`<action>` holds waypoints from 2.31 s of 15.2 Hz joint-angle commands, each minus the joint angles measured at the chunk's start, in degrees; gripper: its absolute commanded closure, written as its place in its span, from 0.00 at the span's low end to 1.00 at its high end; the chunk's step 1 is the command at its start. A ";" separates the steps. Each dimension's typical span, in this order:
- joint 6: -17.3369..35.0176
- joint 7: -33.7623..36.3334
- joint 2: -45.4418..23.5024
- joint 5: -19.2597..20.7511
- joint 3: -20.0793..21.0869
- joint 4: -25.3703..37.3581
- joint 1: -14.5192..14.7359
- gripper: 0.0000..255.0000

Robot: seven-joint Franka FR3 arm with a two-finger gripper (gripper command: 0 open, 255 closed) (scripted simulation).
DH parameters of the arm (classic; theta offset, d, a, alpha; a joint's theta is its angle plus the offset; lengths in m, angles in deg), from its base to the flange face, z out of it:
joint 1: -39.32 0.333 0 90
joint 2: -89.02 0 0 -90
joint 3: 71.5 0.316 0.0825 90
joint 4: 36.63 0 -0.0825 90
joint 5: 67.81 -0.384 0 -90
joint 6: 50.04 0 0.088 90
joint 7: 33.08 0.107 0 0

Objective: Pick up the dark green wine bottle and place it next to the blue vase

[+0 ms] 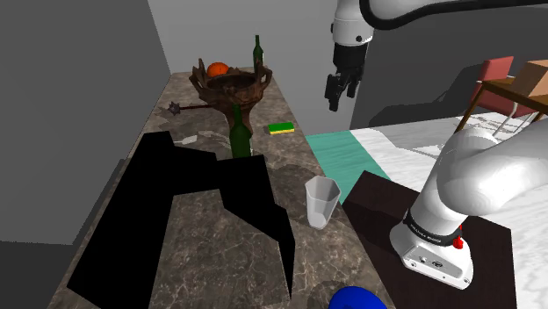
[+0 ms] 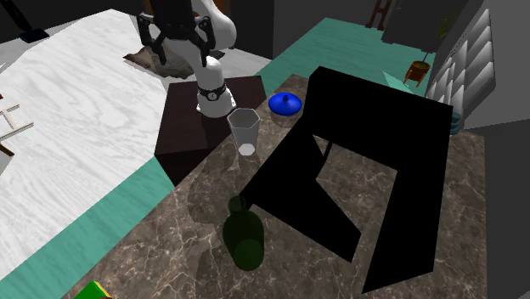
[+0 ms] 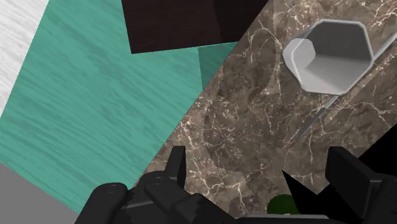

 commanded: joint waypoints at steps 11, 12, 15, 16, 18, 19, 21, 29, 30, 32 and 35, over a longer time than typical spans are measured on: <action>8.69 -0.17 -22.98 -2.85 0.05 14.52 1.38 0.00; 9.14 -0.25 -25.23 -3.14 0.06 16.35 1.51 0.00; 10.05 -0.52 -31.97 -4.03 0.14 22.26 1.85 0.00; 10.21 -0.62 -34.21 -4.33 0.18 24.38 1.94 0.00; 10.29 -0.82 -38.72 -4.91 0.28 28.86 2.12 0.00; 10.22 -0.92 -40.98 -5.20 0.34 31.23 2.20 0.00; 9.84 -1.10 -45.57 -5.75 0.49 36.25 2.33 0.00; 4.78 -1.43 -65.16 -7.50 1.30 61.16 2.76 0.00; 5.56 -1.44 -65.13 -7.50 1.31 60.34 2.77 0.00; 7.11 -1.46 -65.12 -7.51 1.33 58.78 2.81 0.00; 9.37 -1.49 -65.21 -7.53 1.35 56.62 2.88 0.00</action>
